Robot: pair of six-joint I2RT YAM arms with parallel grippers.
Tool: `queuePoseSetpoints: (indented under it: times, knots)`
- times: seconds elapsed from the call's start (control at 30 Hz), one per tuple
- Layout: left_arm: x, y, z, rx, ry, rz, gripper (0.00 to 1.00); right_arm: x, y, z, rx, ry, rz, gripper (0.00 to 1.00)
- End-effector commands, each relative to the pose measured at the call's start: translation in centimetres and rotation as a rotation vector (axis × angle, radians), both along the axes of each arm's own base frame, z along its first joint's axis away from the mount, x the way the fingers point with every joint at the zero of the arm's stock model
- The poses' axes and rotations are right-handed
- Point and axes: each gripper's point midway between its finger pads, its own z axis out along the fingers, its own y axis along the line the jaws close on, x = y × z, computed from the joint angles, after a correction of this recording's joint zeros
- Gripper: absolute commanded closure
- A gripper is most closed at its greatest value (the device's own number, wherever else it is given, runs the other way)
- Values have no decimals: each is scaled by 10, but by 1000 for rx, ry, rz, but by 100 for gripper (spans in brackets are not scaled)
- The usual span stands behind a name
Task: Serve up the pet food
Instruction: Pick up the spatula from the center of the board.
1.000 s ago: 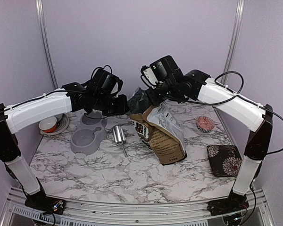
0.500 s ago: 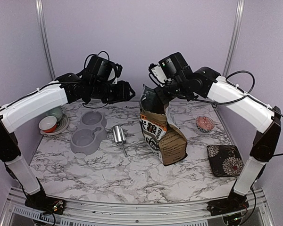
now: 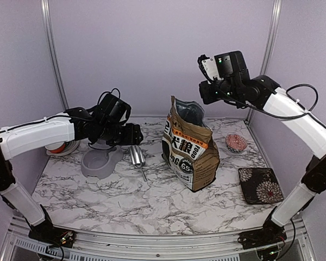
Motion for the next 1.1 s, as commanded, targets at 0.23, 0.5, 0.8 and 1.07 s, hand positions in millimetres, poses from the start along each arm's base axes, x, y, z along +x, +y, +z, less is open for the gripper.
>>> queuePoseSetpoints:
  times: [0.23,0.5,0.8,1.07]
  knots:
    - [-20,-15,-66,5,132,20,25,-8,-16,89,144,-188,47,65]
    - [-33,-23,-104,28,217,48,26,-19,-12,90,184,-210,112,52]
    - [-25,-28,-144,59,253,96,32,-27,-5,67,231,-182,159,52]
    - [-20,-26,-159,45,255,162,35,-36,-23,63,236,-218,106,50]
